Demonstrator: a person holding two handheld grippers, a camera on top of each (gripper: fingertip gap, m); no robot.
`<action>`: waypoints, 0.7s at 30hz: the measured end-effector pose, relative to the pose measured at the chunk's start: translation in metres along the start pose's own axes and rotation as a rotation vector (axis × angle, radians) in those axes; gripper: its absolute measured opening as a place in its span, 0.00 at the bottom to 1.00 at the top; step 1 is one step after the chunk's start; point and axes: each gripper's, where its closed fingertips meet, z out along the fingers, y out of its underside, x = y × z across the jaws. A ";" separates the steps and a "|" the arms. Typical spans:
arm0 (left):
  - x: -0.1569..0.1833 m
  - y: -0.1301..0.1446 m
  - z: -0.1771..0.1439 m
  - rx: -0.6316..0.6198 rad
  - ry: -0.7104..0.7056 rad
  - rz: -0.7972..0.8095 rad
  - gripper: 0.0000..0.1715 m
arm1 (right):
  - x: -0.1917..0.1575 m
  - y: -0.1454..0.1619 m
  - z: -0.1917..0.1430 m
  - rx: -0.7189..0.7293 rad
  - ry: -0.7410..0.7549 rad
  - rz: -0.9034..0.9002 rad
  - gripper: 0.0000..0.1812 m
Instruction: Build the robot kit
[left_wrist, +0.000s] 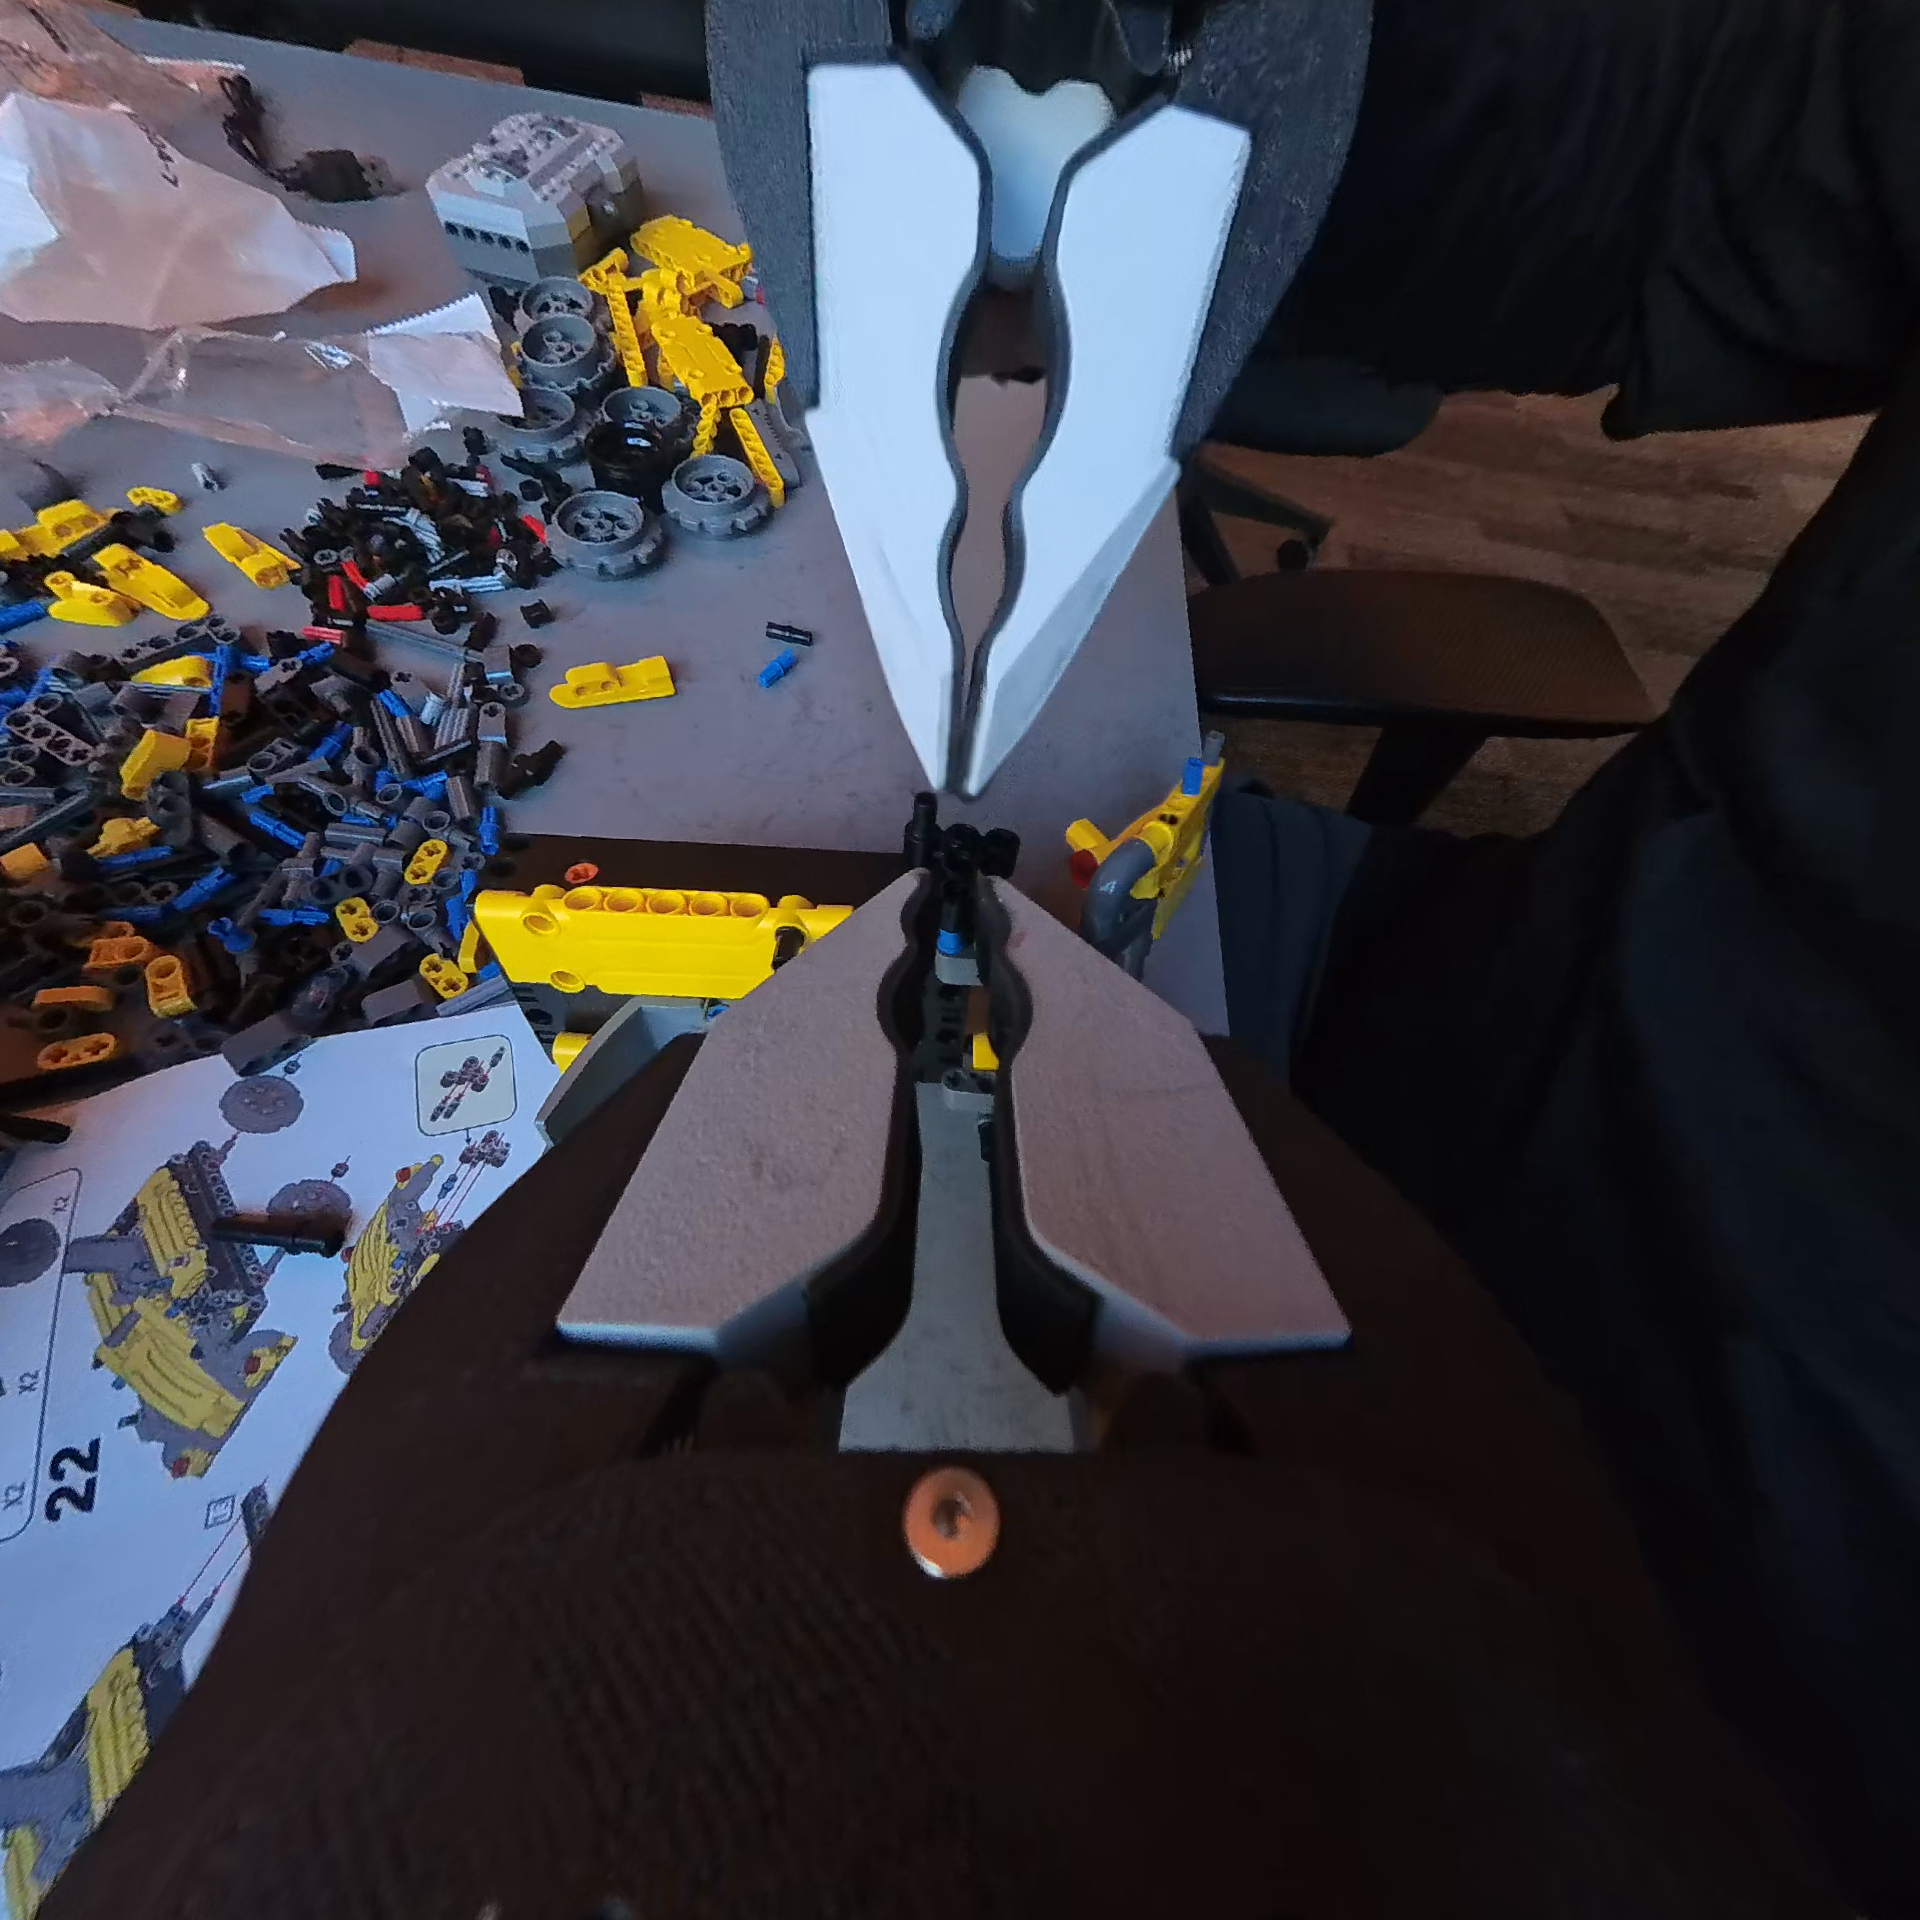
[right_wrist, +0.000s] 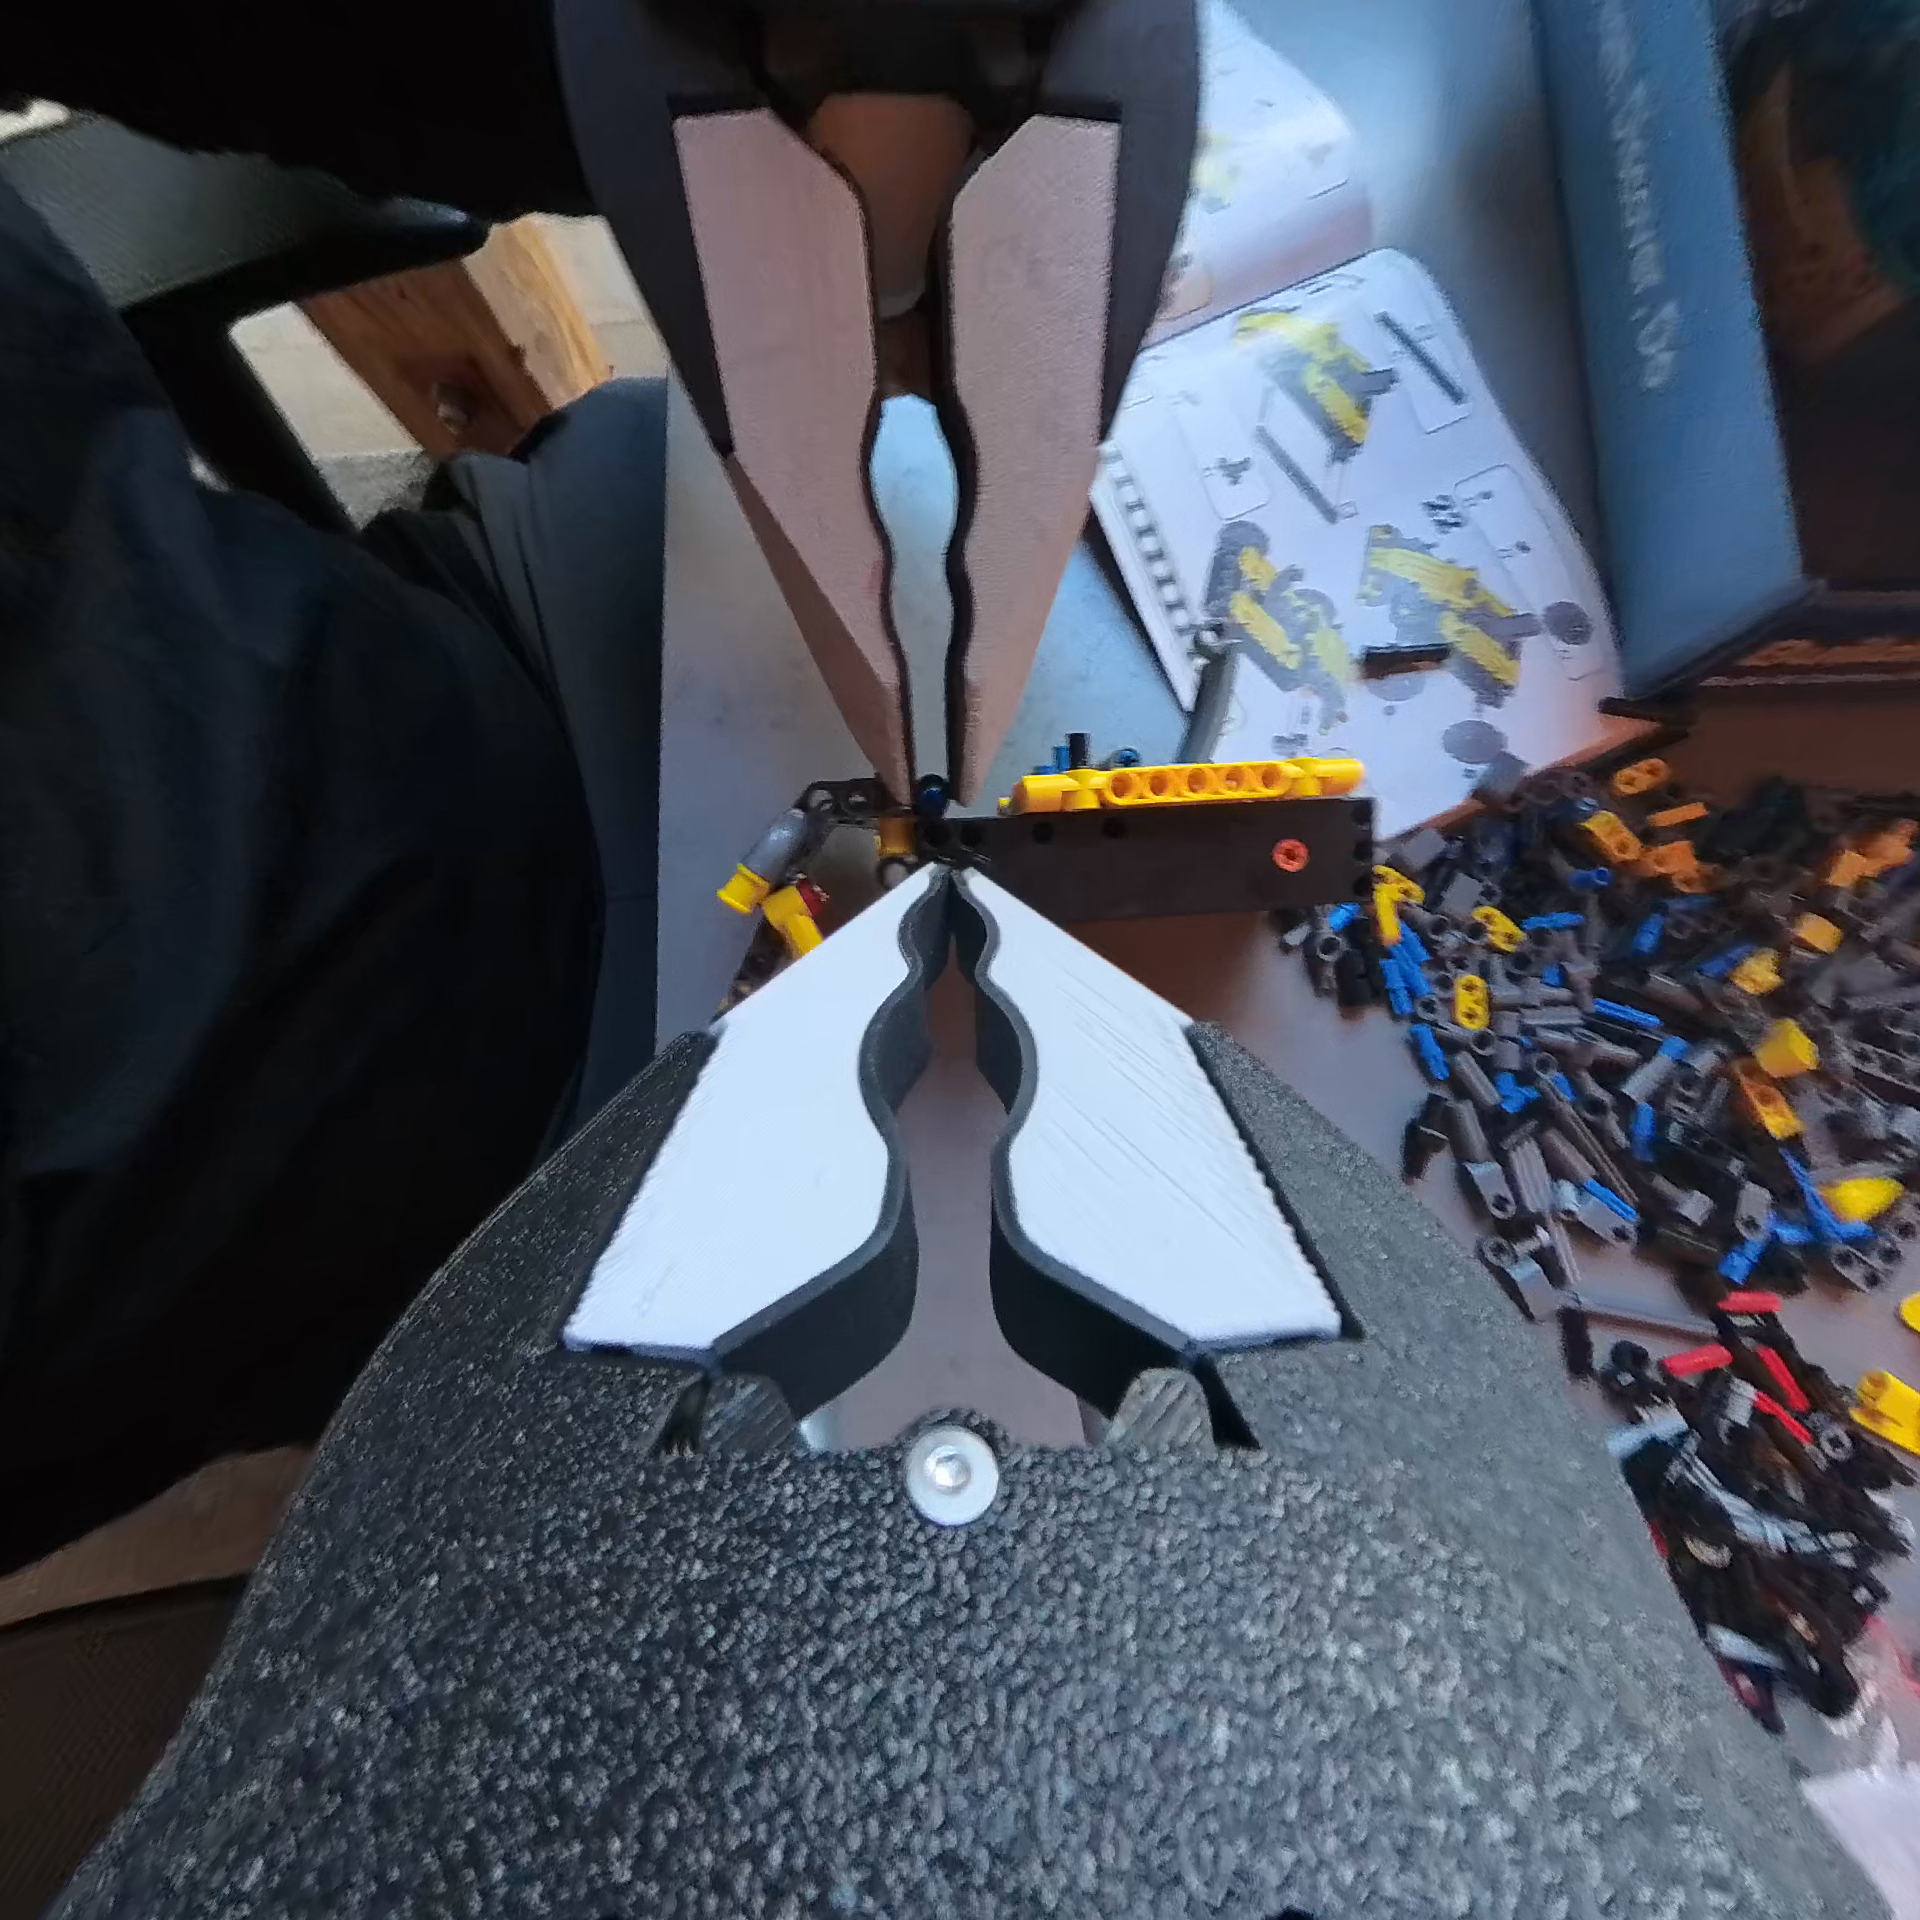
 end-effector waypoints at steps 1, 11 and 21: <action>0.000 0.000 0.000 0.002 0.003 -0.004 0.02 | 0.002 0.000 -0.003 0.011 0.010 0.011 0.00; 0.000 -0.001 0.001 0.022 0.005 -0.017 0.02 | 0.003 0.005 0.009 -0.028 -0.003 0.004 0.02; 0.000 0.038 0.030 -0.187 -0.034 0.078 0.00 | -0.006 0.056 0.055 -0.354 0.005 -0.220 0.02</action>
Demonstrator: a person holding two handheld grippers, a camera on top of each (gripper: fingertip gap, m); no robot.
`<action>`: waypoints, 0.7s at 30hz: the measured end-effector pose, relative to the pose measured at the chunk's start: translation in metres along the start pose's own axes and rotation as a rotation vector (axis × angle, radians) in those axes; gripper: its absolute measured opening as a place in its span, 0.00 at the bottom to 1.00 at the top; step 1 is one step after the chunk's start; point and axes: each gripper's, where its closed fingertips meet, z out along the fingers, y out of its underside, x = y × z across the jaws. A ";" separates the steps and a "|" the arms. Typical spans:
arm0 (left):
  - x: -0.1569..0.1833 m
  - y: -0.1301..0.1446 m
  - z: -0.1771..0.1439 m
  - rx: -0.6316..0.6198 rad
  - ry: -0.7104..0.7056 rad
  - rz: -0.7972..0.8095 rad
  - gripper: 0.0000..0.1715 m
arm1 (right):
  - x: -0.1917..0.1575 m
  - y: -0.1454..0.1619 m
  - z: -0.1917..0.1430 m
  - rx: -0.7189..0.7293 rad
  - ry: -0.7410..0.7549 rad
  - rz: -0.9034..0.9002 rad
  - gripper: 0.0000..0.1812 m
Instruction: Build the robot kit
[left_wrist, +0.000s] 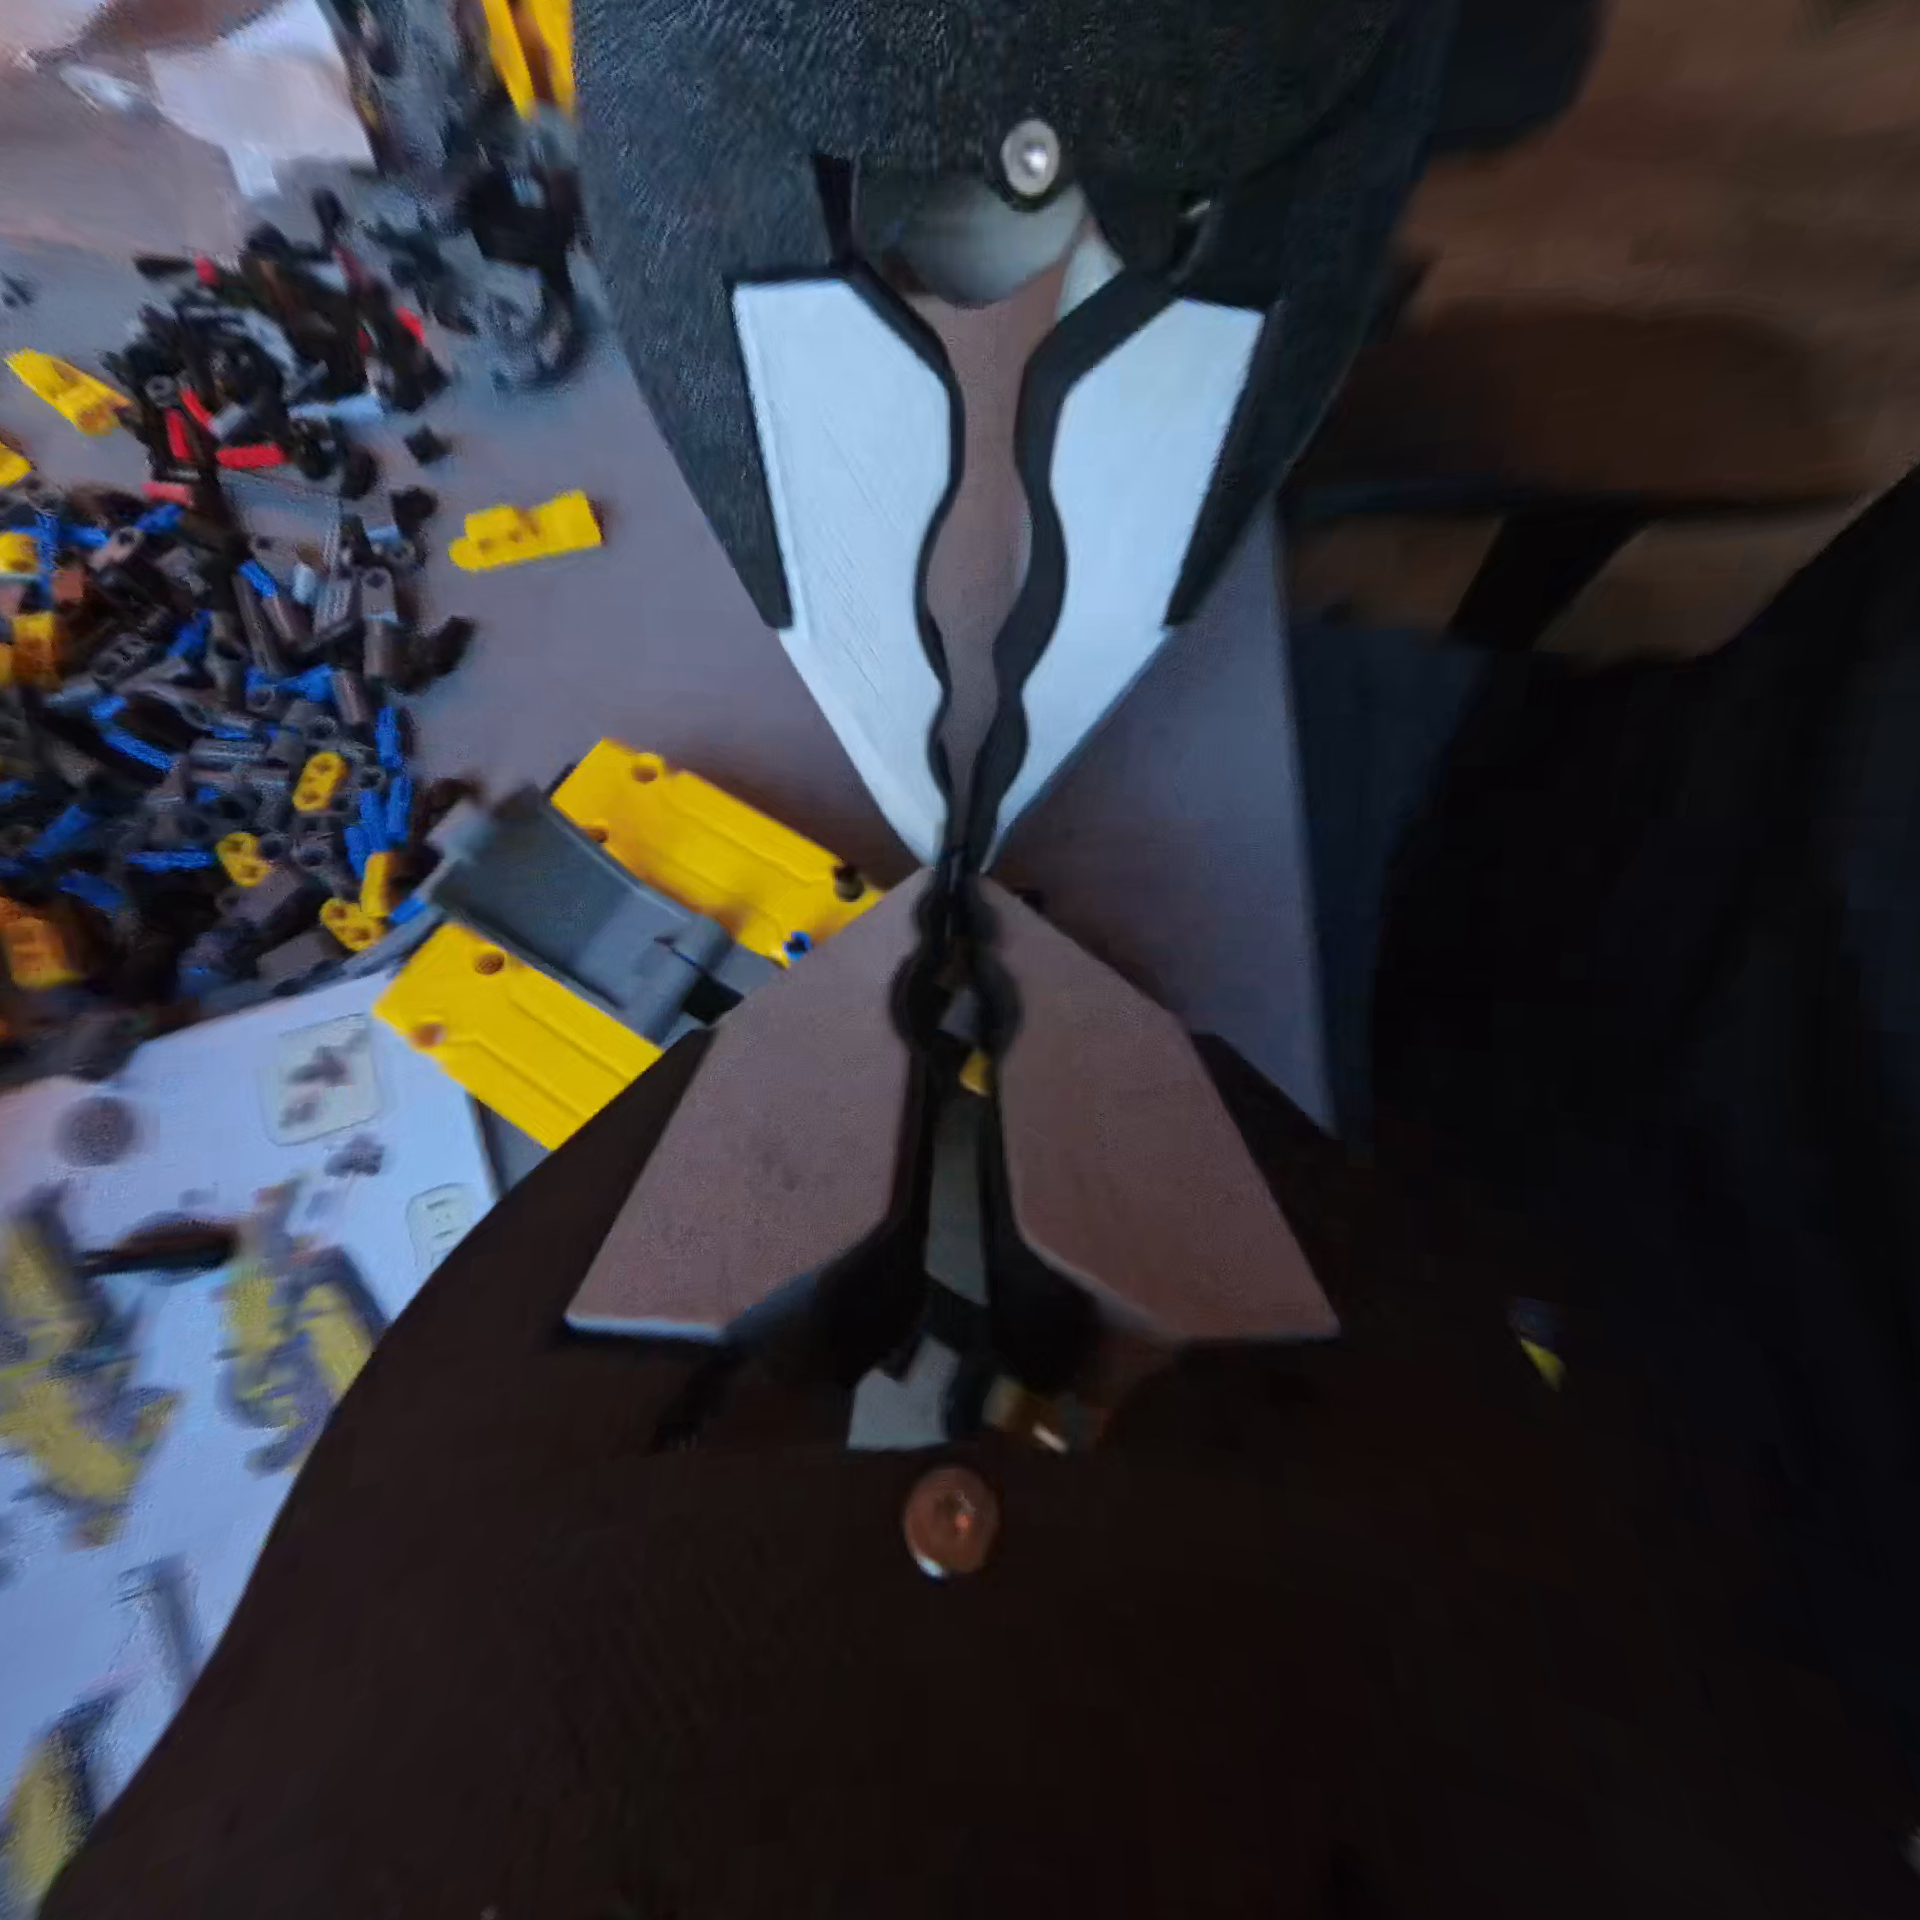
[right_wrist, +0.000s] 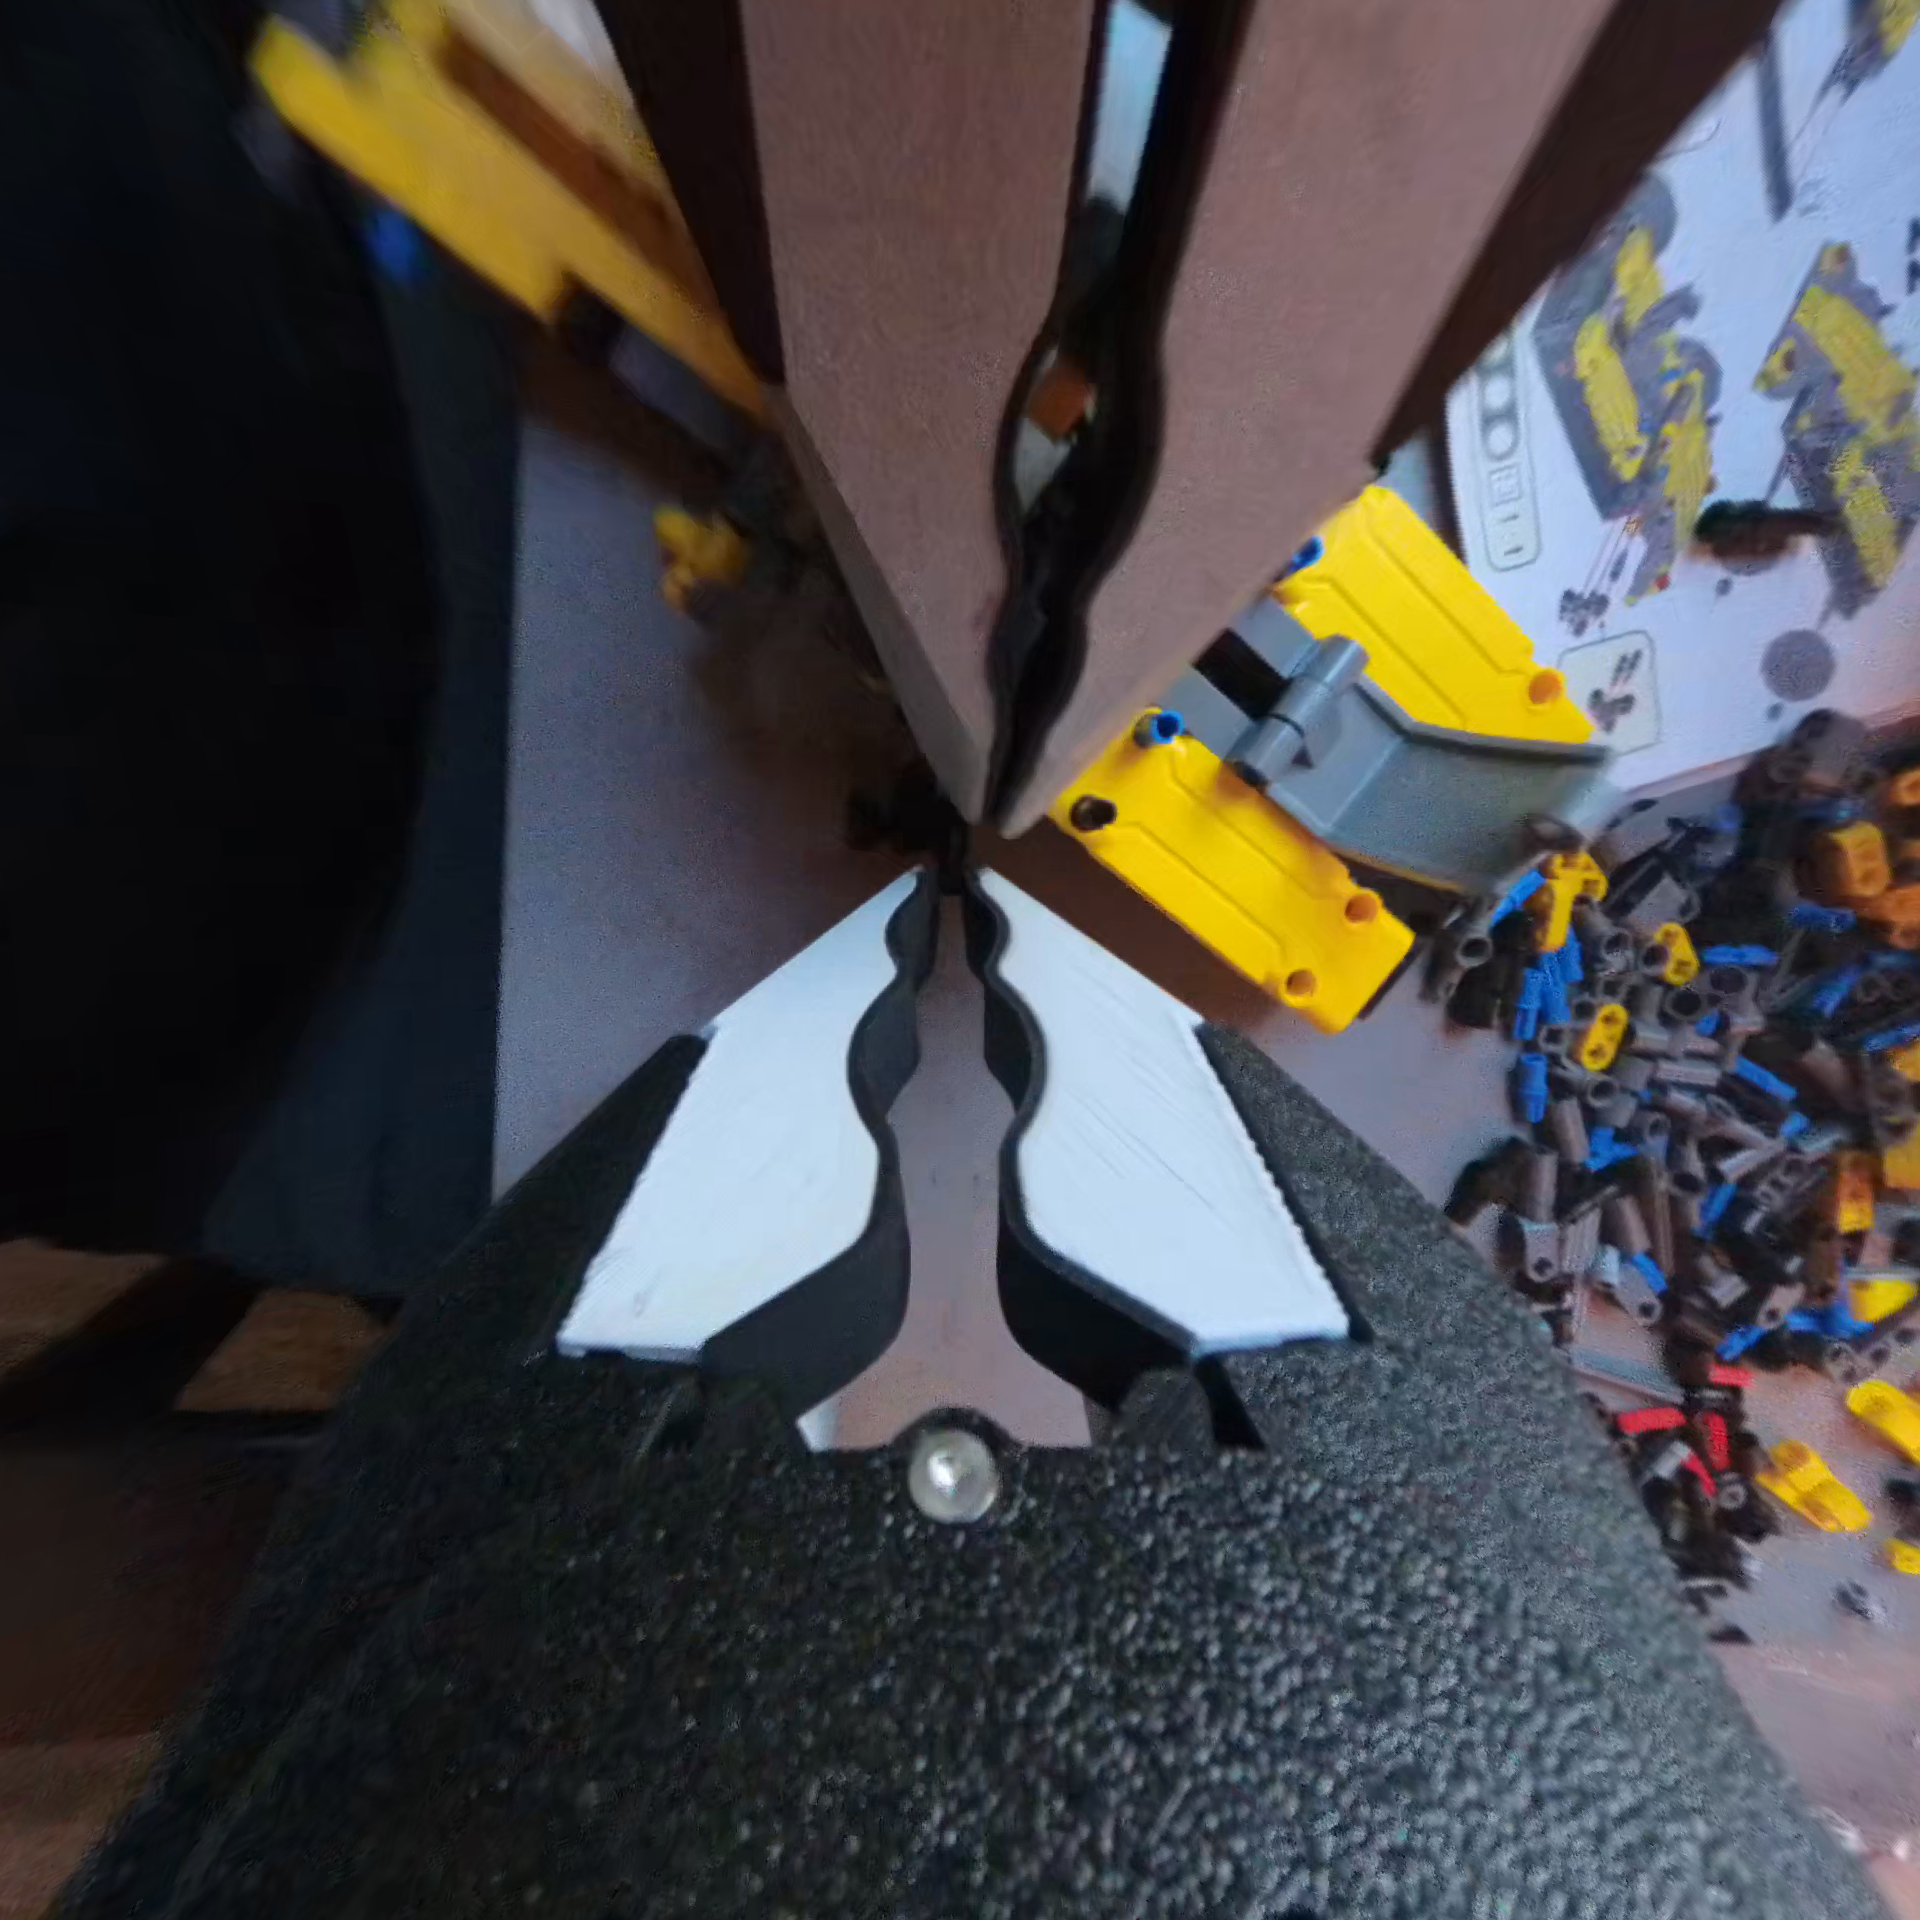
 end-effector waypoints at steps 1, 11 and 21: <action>-0.002 -0.002 0.002 0.012 -0.043 0.058 0.00 | -0.001 -0.005 -0.001 0.032 -0.013 0.034 0.02; -0.005 -0.011 -0.014 0.145 0.045 -0.104 0.00 | 0.007 0.000 -0.018 0.302 -0.021 0.318 0.02; -0.019 -0.003 -0.075 0.198 -0.107 -0.291 0.25 | 0.015 0.047 -0.019 0.267 0.188 0.463 0.02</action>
